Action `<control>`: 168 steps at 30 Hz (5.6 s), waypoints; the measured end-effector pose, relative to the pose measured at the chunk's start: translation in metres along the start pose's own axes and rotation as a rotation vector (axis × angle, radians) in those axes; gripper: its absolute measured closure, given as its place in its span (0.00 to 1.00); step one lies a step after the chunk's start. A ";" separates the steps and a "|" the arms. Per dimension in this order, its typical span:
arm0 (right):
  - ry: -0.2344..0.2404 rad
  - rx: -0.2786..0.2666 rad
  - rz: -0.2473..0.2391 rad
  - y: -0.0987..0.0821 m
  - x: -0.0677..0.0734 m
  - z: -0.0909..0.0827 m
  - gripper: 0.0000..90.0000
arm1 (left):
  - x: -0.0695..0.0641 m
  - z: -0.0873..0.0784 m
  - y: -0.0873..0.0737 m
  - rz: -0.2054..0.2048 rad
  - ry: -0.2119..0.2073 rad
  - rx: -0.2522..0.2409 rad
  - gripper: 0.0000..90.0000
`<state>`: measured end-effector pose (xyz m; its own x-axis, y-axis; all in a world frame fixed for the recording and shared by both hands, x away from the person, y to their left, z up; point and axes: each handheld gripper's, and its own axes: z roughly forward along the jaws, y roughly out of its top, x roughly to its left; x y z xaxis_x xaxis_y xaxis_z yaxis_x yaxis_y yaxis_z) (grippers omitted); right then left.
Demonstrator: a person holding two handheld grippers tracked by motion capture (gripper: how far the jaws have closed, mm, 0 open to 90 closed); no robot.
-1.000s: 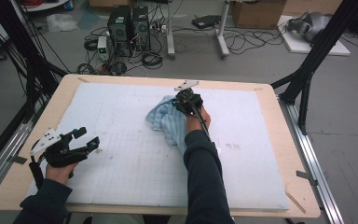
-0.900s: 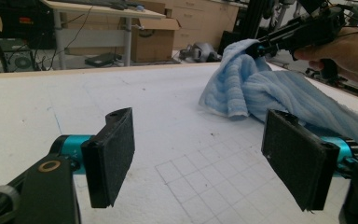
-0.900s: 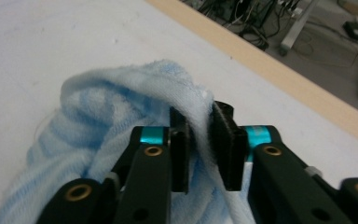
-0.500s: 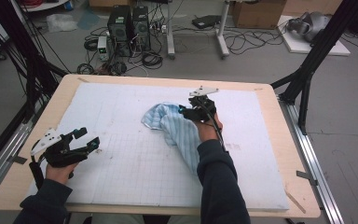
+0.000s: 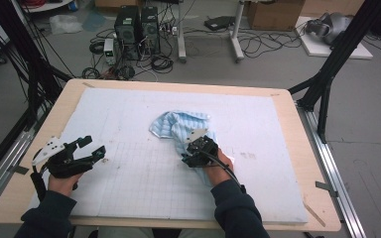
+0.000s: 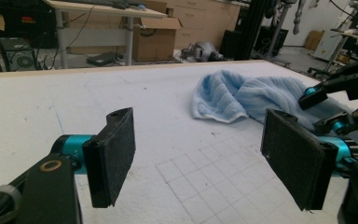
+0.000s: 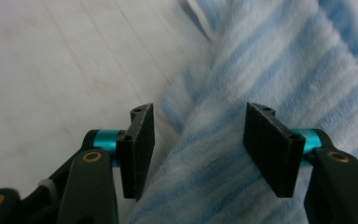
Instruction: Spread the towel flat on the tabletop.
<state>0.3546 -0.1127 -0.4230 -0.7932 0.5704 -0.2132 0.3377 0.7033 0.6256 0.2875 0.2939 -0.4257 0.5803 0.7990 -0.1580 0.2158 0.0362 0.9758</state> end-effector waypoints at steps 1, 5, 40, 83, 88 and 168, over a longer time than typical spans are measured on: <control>-0.011 0.019 0.003 -0.001 -0.002 0.002 0.49 | 0.000 0.000 0.000 0.000 0.000 0.001 0.29; -0.026 0.040 0.042 -0.006 -0.010 0.009 0.69 | 0.001 0.000 0.000 -0.005 0.001 -0.001 0.29; -0.148 -0.200 0.360 -0.037 -0.086 -0.036 0.60 | 0.000 0.002 -0.002 -0.007 -0.008 0.016 0.29; -0.059 0.058 0.135 -0.025 -0.017 -0.032 0.83 | 0.004 0.001 -0.001 -0.021 -0.003 -0.006 0.29; -0.161 0.112 0.182 -0.034 -0.033 -0.028 0.83 | 0.005 0.000 -0.001 -0.026 0.000 -0.008 0.29; 0.065 0.009 0.334 -0.033 -0.004 -0.020 0.56 | 0.006 0.000 -0.001 -0.037 0.000 -0.014 0.29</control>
<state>0.3363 -0.1469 -0.4276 -0.6690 0.7415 0.0509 0.5883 0.4865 0.6459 0.2910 0.2982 -0.4274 0.5720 0.7969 -0.1943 0.2261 0.0745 0.9713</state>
